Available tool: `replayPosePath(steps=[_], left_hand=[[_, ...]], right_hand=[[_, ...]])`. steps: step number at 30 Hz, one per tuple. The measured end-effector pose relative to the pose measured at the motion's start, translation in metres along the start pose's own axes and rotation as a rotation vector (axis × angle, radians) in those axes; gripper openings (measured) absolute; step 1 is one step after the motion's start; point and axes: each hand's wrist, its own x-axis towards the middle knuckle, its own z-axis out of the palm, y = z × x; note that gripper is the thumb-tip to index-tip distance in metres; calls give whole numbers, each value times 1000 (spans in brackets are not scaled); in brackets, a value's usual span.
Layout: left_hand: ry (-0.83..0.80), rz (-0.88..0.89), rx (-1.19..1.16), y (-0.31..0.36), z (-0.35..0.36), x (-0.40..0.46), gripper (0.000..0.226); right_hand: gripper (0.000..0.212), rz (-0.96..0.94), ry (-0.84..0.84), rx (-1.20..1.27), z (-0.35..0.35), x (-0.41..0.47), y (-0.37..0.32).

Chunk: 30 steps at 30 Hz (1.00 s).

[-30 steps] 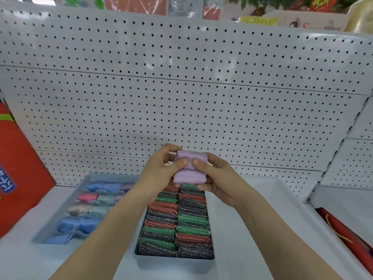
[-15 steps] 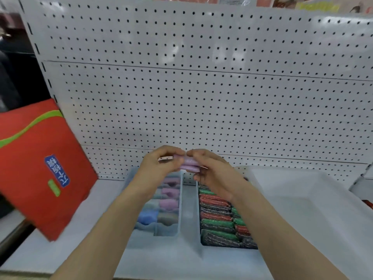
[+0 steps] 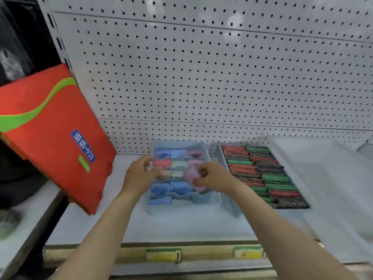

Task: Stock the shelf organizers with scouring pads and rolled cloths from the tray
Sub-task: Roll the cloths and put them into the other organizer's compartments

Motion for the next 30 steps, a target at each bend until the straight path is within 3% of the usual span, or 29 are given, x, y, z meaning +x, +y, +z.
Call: replayPosePath(steps=[3, 7, 9, 18, 24, 30], left_hand=[[-32, -227, -29, -33, -1, 4, 55], [-71, -335, -297, -42, 4, 4, 22], [-80, -347, -377, -40, 3, 3, 15], [-99, -360, -441, -43, 4, 1, 14], [-105, -354, -440, -43, 2, 0, 15], [-96, -360, -447, -44, 3, 0, 15]], right_hand=[[22, -56, 56, -252, 8, -5, 13], [4, -139, 20, -586, 12, -8, 13], [11, -125, -22, -662, 11, -12, 11], [23, -98, -142, -844, 23, -7, 8], [24, -97, -212, -771, 17, -5, 8], [17, -74, -245, -899, 23, -1, 4]])
